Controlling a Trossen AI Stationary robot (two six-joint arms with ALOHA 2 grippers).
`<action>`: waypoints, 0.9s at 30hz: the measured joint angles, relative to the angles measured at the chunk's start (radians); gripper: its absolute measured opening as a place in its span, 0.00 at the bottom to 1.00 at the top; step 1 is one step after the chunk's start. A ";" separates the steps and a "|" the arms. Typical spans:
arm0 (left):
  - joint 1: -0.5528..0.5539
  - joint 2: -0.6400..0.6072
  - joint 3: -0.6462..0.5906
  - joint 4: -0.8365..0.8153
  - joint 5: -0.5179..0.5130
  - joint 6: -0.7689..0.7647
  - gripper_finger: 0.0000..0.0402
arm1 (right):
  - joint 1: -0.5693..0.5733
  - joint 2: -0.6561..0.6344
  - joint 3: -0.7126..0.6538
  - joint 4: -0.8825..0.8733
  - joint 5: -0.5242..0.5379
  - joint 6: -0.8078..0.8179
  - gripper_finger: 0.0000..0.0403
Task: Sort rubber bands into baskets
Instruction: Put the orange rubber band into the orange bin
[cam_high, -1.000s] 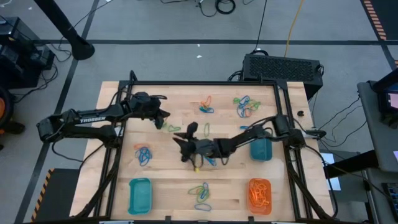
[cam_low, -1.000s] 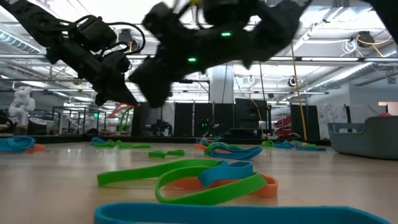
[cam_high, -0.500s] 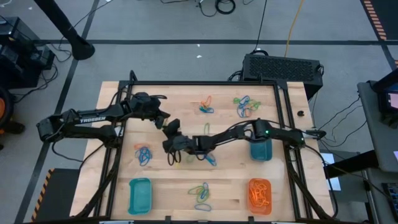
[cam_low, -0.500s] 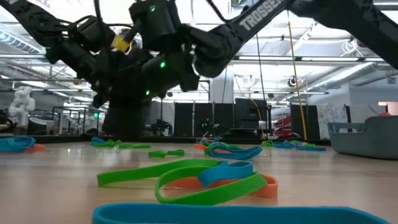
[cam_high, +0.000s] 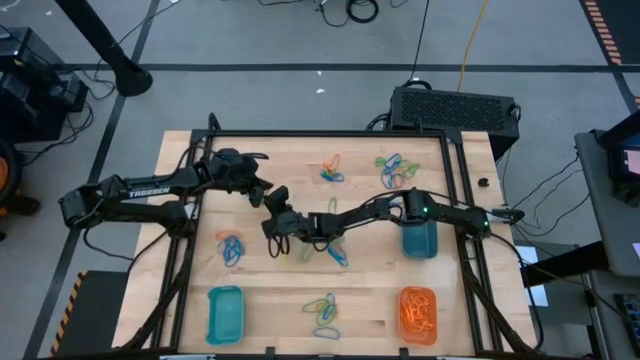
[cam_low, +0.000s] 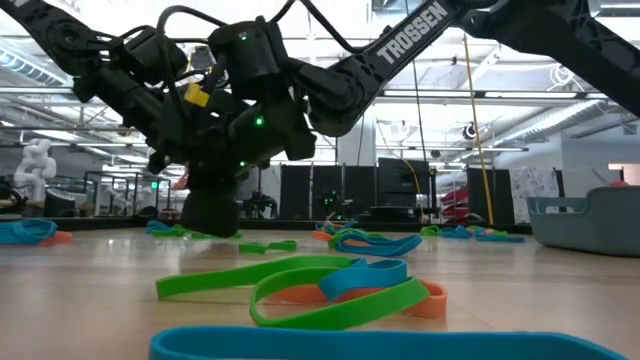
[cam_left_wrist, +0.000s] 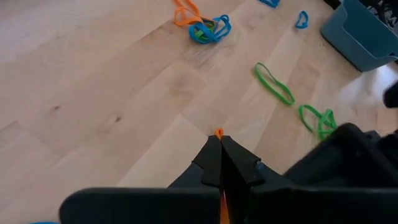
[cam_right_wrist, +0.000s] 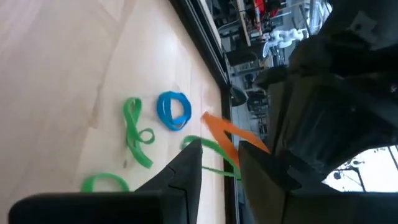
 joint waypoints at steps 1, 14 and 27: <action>0.000 0.000 0.000 0.000 0.000 0.001 0.00 | -0.003 0.000 0.000 0.002 0.000 0.002 0.24; 0.000 0.000 0.000 -0.001 -0.011 0.018 0.00 | -0.020 0.000 0.000 0.009 -0.005 -0.010 0.23; 0.000 0.000 0.000 -0.002 -0.037 0.095 0.10 | -0.019 -0.002 0.000 0.037 -0.030 0.021 0.00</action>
